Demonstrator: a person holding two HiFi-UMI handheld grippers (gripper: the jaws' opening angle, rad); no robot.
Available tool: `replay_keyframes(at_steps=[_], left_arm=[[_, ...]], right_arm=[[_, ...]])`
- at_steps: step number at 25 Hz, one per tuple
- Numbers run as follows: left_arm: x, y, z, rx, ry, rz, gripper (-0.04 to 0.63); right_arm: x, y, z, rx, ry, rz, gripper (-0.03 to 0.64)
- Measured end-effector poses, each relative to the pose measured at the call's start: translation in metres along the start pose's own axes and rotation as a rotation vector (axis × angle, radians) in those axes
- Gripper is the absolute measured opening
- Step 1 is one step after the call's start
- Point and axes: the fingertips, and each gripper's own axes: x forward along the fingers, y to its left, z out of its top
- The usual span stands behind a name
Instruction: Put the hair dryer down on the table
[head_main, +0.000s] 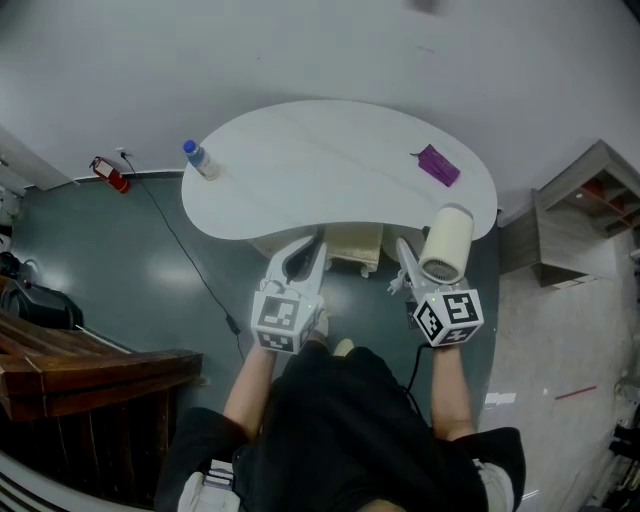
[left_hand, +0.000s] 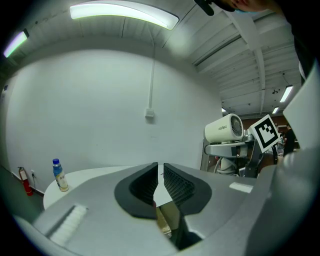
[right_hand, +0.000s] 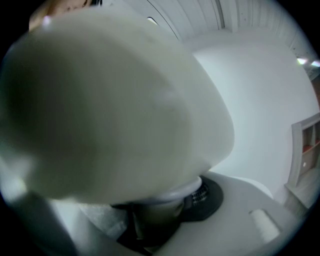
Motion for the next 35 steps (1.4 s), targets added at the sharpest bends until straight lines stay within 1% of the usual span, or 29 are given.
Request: replay_keyframes(at_steps=[6,14,22,35], left_arm=[[0.043,0.027,0.006,-0.013,0.008,-0.024,0.04],[0.096,0.061,0.018,-0.01,0.016,-0.058,0.035],[0.129,0.1,0.023,-0.007,0.033,-0.087,0.035],[0.17,0.158,0.039,-0.002,0.008,-0.13,0.035]], right_arm=[[0.044,-0.016,0.004,0.005,0.008,-0.016,0.227],[0.097,-0.032,0.012,0.022,0.014,-0.031,0.228],[0.143,-0.036,0.012,0.042,0.028,-0.054,0.227],[0.215,-0.031,0.03,0.031,0.014,-0.072,0.227]])
